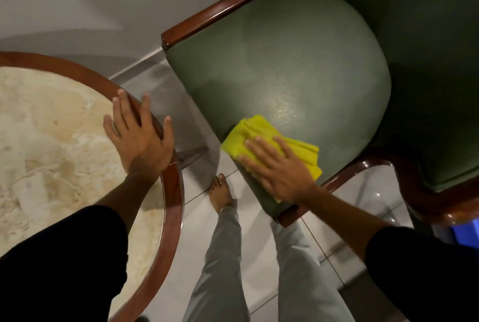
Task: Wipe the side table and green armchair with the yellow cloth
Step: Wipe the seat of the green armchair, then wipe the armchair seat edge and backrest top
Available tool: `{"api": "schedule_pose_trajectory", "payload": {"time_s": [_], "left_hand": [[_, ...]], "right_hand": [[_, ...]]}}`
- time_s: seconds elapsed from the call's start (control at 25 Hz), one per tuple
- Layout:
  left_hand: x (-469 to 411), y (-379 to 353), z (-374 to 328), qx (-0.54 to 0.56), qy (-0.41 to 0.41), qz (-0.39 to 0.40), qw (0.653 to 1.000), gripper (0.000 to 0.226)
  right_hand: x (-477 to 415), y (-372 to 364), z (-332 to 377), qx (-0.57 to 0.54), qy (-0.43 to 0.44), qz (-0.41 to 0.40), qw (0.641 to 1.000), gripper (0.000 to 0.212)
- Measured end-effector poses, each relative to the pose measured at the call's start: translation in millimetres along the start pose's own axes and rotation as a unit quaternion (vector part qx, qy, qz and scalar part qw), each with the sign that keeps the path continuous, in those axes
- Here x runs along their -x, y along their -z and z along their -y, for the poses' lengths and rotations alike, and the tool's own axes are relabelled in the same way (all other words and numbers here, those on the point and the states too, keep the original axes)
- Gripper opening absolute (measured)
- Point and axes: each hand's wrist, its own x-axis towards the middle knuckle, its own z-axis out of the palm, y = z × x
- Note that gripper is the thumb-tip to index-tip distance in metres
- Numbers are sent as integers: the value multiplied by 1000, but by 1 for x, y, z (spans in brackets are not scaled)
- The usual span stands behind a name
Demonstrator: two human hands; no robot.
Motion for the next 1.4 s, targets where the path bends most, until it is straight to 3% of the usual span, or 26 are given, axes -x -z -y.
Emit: {"api": "schedule_pose_trajectory", "payload": {"time_s": [0.08, 0.16, 0.2, 0.28, 0.32, 0.36, 0.4, 0.44, 0.6, 0.72, 0.76, 0.92, 1.04, 1.12, 1.2, 1.28, 1.36, 1.4], "left_hand": [[-1, 0, 0, -5, -3, -3, 1000, 60], [-1, -1, 0, -5, -5, -12, 1000, 59], [0, -1, 0, -5, -5, -17, 1000, 59], [-1, -2, -1, -2, -6, -22, 1000, 59], [-2, -2, -1, -4, -3, -20, 1000, 59], [-1, -2, -2, -8, 1, -18, 1000, 60], [-1, -2, -2, -12, 2, -17, 1000, 60], [0, -2, -2, -14, 1, -17, 1000, 60], [-1, 1, -2, -4, -4, -7, 1000, 61], [2, -1, -2, -23, -6, -17, 1000, 60], [2, -1, -2, -24, -6, -14, 1000, 61], [-1, -2, 0, -28, -12, 7, 999, 61], [1, 1, -1, -24, -3, 15, 1000, 60], [-2, 13, -12, -7, 10, 13, 1000, 59], [-3, 25, -35, 65, -61, 43, 995, 62], [0, 30, -65, 199, -148, 148, 957, 77], [1, 31, -93, 296, -110, 260, 913, 95], [-4, 30, -101, 325, -49, 286, 900, 100]], "right_hand": [[-10, 3, -43, -22, -103, -45, 993, 53], [-21, 9, -82, -68, -301, -69, 949, 53], [-18, 11, -96, -100, -422, -72, 898, 54], [-3, 8, -101, -172, -640, -90, 743, 56], [0, 8, -89, -199, -710, -96, 669, 58], [-1, 8, -71, -222, -746, -101, 619, 59], [-8, 10, -52, -230, -761, -105, 597, 60], [-16, 12, -37, -220, -761, -97, 603, 59], [-46, 21, -69, -168, -655, -56, 734, 60], [-103, 31, -129, -185, -607, -89, 768, 61], [-131, 37, -131, -192, -567, -90, 796, 61], [-201, 54, -54, -150, -345, -73, 924, 59], [-133, 42, -1, -89, -128, -30, 987, 56], [-78, 42, 6, -100, -76, -29, 992, 61], [-41, 51, 11, -153, -198, -54, 967, 74], [-23, 61, 15, -200, -391, -48, 897, 88], [-14, 67, 8, -274, -497, 13, 823, 89], [-12, 69, 1, -340, -522, 46, 781, 83]]}}
